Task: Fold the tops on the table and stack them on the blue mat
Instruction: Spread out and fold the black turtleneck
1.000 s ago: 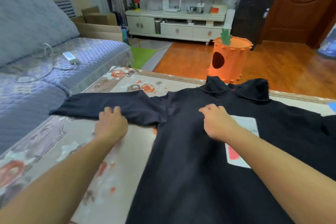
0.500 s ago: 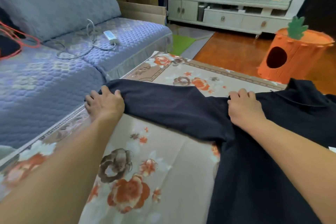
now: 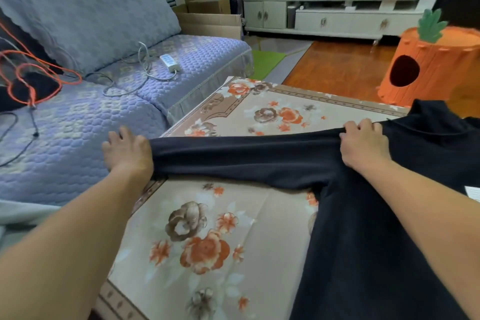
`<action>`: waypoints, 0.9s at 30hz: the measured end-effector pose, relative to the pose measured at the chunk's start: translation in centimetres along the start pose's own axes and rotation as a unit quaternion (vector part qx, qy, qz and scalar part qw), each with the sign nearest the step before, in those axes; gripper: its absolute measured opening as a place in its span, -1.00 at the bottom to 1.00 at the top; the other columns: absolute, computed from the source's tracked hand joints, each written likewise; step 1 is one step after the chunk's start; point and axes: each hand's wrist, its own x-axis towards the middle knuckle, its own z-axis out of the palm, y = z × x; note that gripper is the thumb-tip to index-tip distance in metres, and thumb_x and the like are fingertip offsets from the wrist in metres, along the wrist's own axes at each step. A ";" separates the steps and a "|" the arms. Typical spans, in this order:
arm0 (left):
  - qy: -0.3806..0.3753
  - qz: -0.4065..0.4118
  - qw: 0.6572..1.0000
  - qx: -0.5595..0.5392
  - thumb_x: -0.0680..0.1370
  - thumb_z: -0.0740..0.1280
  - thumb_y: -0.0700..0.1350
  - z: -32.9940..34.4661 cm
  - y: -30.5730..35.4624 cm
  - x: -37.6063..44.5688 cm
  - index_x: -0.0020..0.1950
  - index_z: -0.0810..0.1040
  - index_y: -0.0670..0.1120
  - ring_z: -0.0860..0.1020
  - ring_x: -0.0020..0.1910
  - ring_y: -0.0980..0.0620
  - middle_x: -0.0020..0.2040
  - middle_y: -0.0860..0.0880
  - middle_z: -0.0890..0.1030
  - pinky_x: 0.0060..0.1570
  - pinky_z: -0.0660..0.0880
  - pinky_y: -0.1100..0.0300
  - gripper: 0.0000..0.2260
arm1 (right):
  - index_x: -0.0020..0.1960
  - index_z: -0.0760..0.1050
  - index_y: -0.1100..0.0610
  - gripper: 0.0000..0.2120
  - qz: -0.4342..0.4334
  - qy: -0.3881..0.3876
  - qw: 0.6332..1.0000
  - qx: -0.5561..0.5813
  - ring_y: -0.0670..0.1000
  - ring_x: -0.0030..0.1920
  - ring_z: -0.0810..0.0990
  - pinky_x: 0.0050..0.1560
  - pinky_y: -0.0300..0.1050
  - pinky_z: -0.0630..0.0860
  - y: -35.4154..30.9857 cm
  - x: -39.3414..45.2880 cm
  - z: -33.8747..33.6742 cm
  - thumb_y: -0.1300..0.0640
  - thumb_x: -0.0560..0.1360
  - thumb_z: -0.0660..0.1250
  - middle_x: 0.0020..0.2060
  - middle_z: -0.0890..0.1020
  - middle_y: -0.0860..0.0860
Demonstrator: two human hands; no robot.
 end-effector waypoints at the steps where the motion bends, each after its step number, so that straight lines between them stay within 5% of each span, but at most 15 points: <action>1: -0.007 0.017 1.000 -0.009 0.60 0.26 -0.11 -0.5 0.9 -0.6 0.37 0.49 -0.04 0.30 0.34 -0.25 0.35 -0.20 0.32 0.27 0.32 -0.09 -0.67 | 0.38 0.37 0.11 -0.64 0.002 -0.012 1.000 0.012 0.26 0.26 0.31 0.24 0.17 0.37 0.4 0.0 0.1 -0.02 0.67 0.05 0.26 0.39 0.19; 3: 0.021 0.106 0.990 -0.095 0.60 0.25 -0.11 -2.4 4.4 -2.1 0.43 0.42 -0.04 0.27 0.40 -0.27 0.42 -0.22 0.30 0.36 0.27 -0.14 -0.62 | 0.49 0.29 0.04 -0.52 -0.001 -0.052 0.998 0.025 0.28 0.34 0.27 0.34 0.17 0.31 0.9 0.4 0.2 -0.13 0.64 0.03 0.37 0.35 0.19; 6: 0.071 0.307 0.913 -0.259 0.68 0.13 0.04 -7.1 13.0 -7.4 0.56 0.30 0.02 0.22 0.52 -0.21 0.56 -0.19 0.27 0.50 0.18 -0.12 -0.56 | 0.62 0.06 0.03 -0.37 -0.035 -0.107 0.990 0.079 0.23 0.54 0.14 0.52 0.13 0.09 0.8 1.1 -1.3 -0.21 0.63 0.03 0.57 0.19 0.13; 10: 0.039 0.442 0.836 -0.321 0.68 -0.04 0.23 -11.2 23.9 -15.9 0.64 0.12 0.13 0.05 0.62 -0.16 0.65 -0.12 0.10 0.58 0.01 -0.11 -0.47 | 0.61 0.14 0.08 -0.44 -0.100 0.001 0.991 0.084 0.12 0.59 0.09 0.58 0.08 0.00 4.9 -0.1 -4.4 -0.09 0.66 0.07 0.60 0.17 0.10; 15: -0.032 0.457 0.857 -0.234 0.65 -0.12 0.31 -9.1 28.9 -20.2 0.64 -0.01 0.21 -0.09 0.64 -0.16 0.68 -0.02 -0.03 0.57 -0.10 -0.19 -0.44 | 0.63 0.02 -0.03 -0.34 0.012 -0.053 0.996 -0.067 0.20 0.61 -0.05 0.58 0.15 -0.06 18.8 -3.6 -6.0 -0.24 0.61 0.04 0.62 -0.01 0.14; 21: 0.008 0.426 0.875 -0.231 0.64 -0.12 0.29 -8.8 28.2 -20.8 0.63 0.05 0.20 -0.01 0.63 -0.13 0.67 -0.01 0.06 0.58 -0.04 -0.16 -0.45 | 0.60 0.14 0.07 -0.40 0.165 0.007 0.986 0.018 0.27 0.54 0.08 0.52 0.18 0.14 28.5 -3.6 -8.8 -0.10 0.63 0.18 0.59 0.09 0.15; 27: 0.023 0.417 0.879 -0.231 0.63 -0.11 0.29 -8.5 28.4 -20.7 0.62 0.05 0.22 0.00 0.63 -0.11 0.66 0.01 0.09 0.57 -0.02 -0.13 -0.46 | 0.45 0.41 0.16 -0.56 0.081 0.100 0.991 -0.026 0.24 0.43 0.27 0.43 0.10 0.22 25.0 0.7 -9.5 -0.04 0.65 0.15 0.46 0.37 0.14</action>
